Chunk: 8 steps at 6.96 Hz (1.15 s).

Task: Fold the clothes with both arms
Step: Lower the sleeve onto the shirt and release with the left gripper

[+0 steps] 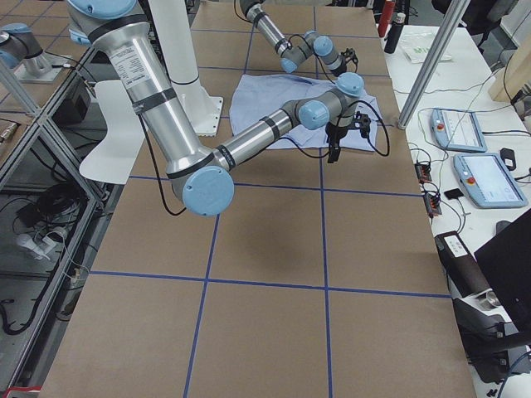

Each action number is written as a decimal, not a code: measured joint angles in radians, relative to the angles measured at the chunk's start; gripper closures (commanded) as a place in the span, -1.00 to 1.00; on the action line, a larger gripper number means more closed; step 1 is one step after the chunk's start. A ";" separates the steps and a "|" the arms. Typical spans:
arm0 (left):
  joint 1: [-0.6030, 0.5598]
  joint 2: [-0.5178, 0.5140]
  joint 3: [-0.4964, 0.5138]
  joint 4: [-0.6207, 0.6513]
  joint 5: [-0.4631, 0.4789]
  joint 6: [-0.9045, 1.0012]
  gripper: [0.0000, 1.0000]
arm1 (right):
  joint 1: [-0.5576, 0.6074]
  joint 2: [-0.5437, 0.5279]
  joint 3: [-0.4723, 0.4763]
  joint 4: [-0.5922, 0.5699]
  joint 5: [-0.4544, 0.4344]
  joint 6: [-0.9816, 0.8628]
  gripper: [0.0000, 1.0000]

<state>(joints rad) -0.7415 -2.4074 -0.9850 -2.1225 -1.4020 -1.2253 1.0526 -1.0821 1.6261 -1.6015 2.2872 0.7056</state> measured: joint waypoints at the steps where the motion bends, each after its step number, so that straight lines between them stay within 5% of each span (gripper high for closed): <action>1: 0.001 0.000 0.000 -0.001 0.000 0.001 0.21 | 0.000 0.000 -0.002 0.000 0.000 0.000 -0.99; 5: 0.011 0.000 0.000 -0.001 0.000 0.001 0.23 | 0.000 0.001 -0.004 0.000 0.000 -0.001 -1.00; 7: 0.014 0.001 0.000 -0.001 0.000 0.001 1.00 | 0.000 0.001 -0.005 0.000 0.000 -0.001 -0.99; 8: 0.014 0.001 0.000 0.000 0.000 0.001 1.00 | 0.000 0.001 -0.005 0.000 0.000 -0.001 -0.99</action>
<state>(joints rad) -0.7272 -2.4063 -0.9848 -2.1226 -1.4021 -1.2247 1.0523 -1.0815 1.6215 -1.6015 2.2872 0.7041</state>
